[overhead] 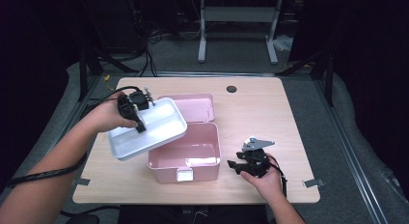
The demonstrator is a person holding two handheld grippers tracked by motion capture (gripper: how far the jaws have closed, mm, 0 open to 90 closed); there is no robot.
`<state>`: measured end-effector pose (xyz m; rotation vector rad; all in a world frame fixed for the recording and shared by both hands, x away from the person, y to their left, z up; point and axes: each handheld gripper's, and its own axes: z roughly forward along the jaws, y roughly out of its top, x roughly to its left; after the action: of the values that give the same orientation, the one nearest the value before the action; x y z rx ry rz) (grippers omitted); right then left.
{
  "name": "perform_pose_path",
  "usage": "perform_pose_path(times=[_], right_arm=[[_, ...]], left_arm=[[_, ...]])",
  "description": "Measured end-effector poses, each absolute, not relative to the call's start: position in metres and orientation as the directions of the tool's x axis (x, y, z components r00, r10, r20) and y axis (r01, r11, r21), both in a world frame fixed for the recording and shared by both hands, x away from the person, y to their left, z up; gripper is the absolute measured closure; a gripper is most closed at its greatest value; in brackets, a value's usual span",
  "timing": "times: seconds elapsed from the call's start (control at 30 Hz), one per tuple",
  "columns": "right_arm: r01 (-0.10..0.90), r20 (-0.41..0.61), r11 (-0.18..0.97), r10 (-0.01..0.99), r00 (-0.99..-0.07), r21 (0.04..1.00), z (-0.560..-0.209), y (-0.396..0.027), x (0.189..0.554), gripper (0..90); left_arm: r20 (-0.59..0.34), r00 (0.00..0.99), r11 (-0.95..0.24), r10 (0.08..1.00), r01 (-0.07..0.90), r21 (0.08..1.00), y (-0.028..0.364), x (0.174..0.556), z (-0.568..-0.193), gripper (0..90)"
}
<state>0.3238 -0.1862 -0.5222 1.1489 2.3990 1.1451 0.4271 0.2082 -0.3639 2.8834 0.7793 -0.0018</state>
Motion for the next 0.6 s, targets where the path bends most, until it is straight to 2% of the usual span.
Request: perform_pose_path(times=[0.13, 0.23, 0.27, 0.47, 0.6], right_arm=[[0.553, 0.108, 0.381, 0.745, -0.659, 0.741, -0.522, -0.186, 0.324, 47.6], [0.554, 0.111, 0.378, 0.745, -0.658, 0.742, -0.522, -0.186, 0.324, 47.6], [0.553, 0.109, 0.380, 0.745, -0.658, 0.742, -0.522, -0.186, 0.324, 47.6], [0.555, 0.112, 0.377, 0.746, -0.656, 0.741, -0.522, -0.186, 0.324, 47.6], [0.555, 0.111, 0.379, 0.745, -0.657, 0.741, -0.522, -0.185, 0.324, 47.6]], left_arm=[[-0.049, 0.793, -0.778, 0.608, 0.607, 0.166, 0.256, 0.426, -0.369, 89.0], [-0.051, 0.756, -0.741, 0.653, 0.651, 0.164, 0.275, 0.425, -0.373, 88.9], [-0.039, 0.713, -0.701, 0.700, 0.696, 0.157, 0.292, 0.425, -0.377, 88.9], [-0.036, 0.629, -0.619, 0.776, 0.772, 0.146, 0.322, 0.426, -0.395, 88.9], [-0.059, 0.615, -0.609, 0.786, 0.787, 0.100, 0.324, 0.428, -0.430, 88.8]])
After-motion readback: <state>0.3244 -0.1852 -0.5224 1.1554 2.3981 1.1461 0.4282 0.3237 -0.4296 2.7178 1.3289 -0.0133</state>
